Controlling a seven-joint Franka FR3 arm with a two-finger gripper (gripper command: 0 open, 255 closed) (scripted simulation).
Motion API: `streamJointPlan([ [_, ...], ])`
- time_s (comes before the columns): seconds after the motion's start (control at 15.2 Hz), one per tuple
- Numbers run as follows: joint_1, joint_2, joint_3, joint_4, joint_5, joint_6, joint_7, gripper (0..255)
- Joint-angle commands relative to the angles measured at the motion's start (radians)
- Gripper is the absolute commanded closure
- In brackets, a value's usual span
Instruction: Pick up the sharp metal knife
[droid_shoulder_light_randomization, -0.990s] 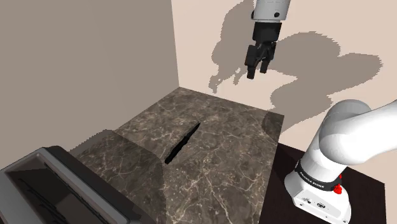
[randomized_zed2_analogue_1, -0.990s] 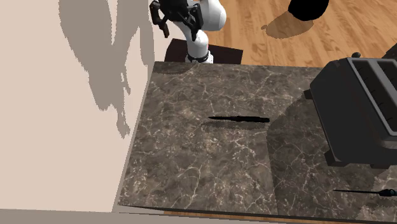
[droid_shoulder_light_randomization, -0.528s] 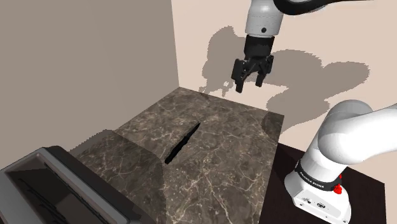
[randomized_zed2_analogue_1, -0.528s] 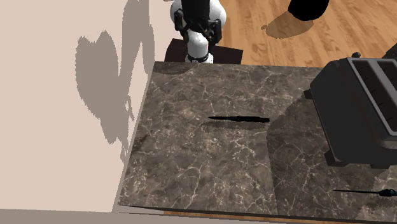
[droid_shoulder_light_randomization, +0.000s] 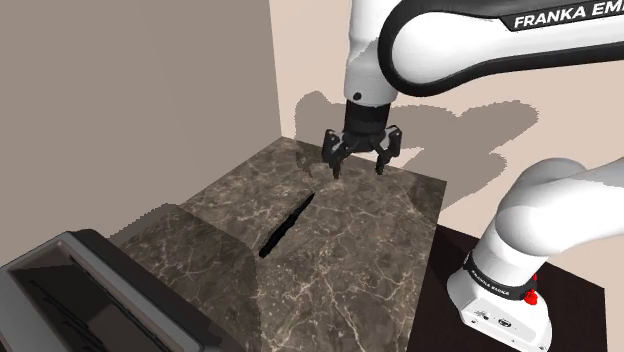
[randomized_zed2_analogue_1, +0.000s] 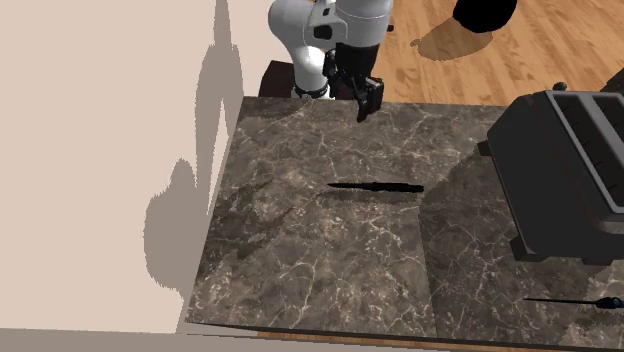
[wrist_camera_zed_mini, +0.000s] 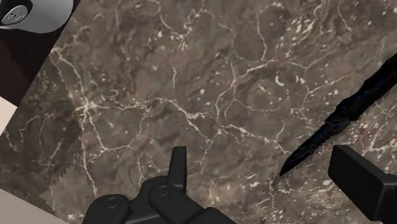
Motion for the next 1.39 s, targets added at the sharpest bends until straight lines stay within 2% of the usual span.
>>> streamJointPlan([
  [0.0, -0.034, 0.047, 0.087, 0.015, 0.027, 0.052, 0.136, 0],
  [0.2, -0.107, 0.136, 0.219, 0.059, 0.041, 0.124, 0.327, 0],
  [0.4, -0.210, 0.242, 0.362, 0.119, 0.024, 0.193, 0.525, 0],
  [0.59, -0.351, 0.363, 0.529, 0.194, -0.035, 0.255, 0.739, 0],
  [0.73, -0.480, 0.457, 0.669, 0.250, -0.106, 0.290, 0.896, 0],
  [0.79, -0.515, 0.478, 0.706, 0.263, -0.124, 0.296, 0.932, 0],
  [1.32, -0.608, 0.554, 0.828, 0.210, -0.181, 0.409, 0.988, 0],
])
